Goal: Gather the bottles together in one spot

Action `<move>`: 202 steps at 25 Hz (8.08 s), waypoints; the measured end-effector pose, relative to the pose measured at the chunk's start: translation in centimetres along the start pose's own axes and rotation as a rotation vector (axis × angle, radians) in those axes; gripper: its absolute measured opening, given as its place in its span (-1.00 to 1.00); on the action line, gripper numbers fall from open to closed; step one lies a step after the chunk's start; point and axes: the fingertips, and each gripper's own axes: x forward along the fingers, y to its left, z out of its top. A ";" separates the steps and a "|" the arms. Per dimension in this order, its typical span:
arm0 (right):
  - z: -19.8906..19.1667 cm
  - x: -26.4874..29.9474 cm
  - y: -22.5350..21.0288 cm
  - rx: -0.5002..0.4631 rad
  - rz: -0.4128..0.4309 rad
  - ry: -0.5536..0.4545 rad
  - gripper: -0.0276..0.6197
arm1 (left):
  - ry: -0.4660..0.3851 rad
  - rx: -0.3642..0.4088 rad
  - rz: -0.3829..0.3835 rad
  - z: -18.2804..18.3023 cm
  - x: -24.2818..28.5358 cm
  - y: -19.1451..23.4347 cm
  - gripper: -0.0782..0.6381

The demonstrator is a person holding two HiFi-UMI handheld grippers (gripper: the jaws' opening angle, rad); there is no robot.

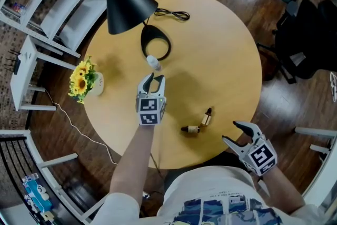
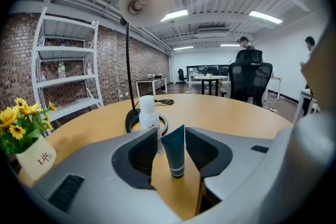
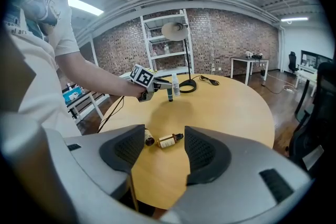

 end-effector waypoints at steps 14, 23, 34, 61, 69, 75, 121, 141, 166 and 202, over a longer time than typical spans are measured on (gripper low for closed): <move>3.3 1.0 2.3 -0.020 0.064 -0.116 -0.10 | 0.067 -0.143 0.063 -0.8 -12.1 0.3 -0.23; 3.1 0.1 6.5 -0.045 0.057 -0.145 -0.10 | 0.063 -0.342 0.001 -3.4 -22.8 -4.8 -0.23; -0.5 -6.6 19.2 0.013 -0.121 -0.183 -0.10 | -0.011 -0.290 -0.175 -5.7 -40.2 -9.2 -0.23; -6.8 -15.5 35.7 -0.011 -0.116 -0.148 -0.10 | 0.071 -0.388 -0.176 -12.4 -58.9 -14.1 -0.23; -8.6 -16.2 35.2 0.015 -0.120 -0.129 -0.10 | 0.077 -0.392 -0.198 -12.3 -58.9 -16.1 -0.23; -9.5 -15.4 35.9 0.023 -0.124 -0.104 -0.10 | 0.063 -0.383 -0.207 -12.7 -59.5 -15.5 -0.23; -5.3 14.5 10.4 -0.734 0.175 0.322 -0.45 | 0.274 -0.382 -0.192 -4.6 -29.1 -12.8 -0.23; 4.5 4.8 12.4 -0.482 0.076 -0.205 -0.45 | 0.240 -1.094 -0.475 -0.3 -20.1 -15.5 -0.55; -2.2 -0.2 1.1 0.025 -0.051 -0.047 -0.01 | 0.068 0.031 -0.089 0.4 -8.5 -7.2 -0.58; -3.6 -1.6 0.9 0.076 -0.025 -0.059 0.04 | 0.102 -0.040 -0.022 -1.3 -12.0 -4.5 -0.34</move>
